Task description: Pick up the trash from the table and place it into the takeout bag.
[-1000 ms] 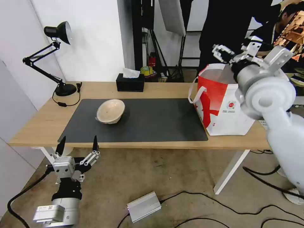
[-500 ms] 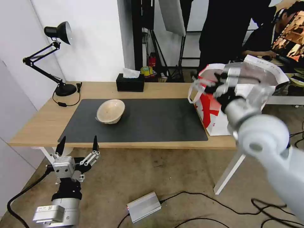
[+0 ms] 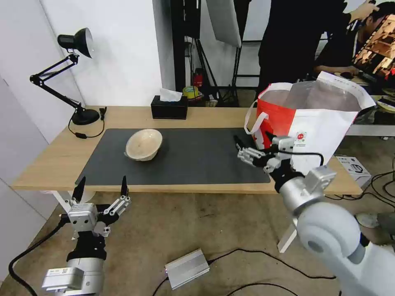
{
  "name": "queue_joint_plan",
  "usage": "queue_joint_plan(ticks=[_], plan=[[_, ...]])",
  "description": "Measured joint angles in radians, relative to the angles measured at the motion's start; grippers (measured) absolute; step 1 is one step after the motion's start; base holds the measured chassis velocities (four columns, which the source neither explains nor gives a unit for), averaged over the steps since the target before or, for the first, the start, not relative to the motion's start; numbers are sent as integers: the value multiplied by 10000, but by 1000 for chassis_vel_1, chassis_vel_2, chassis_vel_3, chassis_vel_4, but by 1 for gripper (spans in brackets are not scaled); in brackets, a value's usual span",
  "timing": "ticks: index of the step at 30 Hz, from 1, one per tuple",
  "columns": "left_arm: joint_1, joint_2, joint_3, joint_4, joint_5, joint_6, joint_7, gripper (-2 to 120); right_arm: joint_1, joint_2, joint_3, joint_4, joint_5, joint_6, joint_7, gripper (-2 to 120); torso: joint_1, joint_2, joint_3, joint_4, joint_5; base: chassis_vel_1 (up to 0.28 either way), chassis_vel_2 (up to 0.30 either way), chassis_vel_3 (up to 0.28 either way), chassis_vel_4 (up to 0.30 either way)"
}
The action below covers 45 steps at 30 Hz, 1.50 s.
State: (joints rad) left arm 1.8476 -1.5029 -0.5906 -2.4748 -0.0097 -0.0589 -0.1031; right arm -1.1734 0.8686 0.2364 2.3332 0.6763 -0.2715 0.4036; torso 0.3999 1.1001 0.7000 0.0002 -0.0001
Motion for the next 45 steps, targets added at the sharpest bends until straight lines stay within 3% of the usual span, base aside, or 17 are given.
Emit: queue_joint_plan(ticks=[7,12,17,31,45], plan=[[30,7,-1,-41,1,0,4,100,-1587,765,174,-61,-1904,627,-627,100,-1,1,0,-2,2,0,0,0,0],[50,24,-17,-44,2,0,7,100,-2998,1861,461,-218,-4334,1585,-1355,100,0,0,-1,-2,0,0,0,0,0],[50,36,-10,-38,2,0,10,100,-4007,2430,612,-154,-5252,1976,-1500,100,-1,0,-1,-2,0,0,0,0,0],[128,53,59,63,3,-17,93,100,-4808,2997,1209,240,-5583,2046,-1436,100,1,0,0,-1,2,0,0,0,0],[106,64,271,194,25,-51,138,100,-5091,3039,2283,473,-5132,2033,-1428,100,1,-1,0,-2,2,0,0,0,0]])
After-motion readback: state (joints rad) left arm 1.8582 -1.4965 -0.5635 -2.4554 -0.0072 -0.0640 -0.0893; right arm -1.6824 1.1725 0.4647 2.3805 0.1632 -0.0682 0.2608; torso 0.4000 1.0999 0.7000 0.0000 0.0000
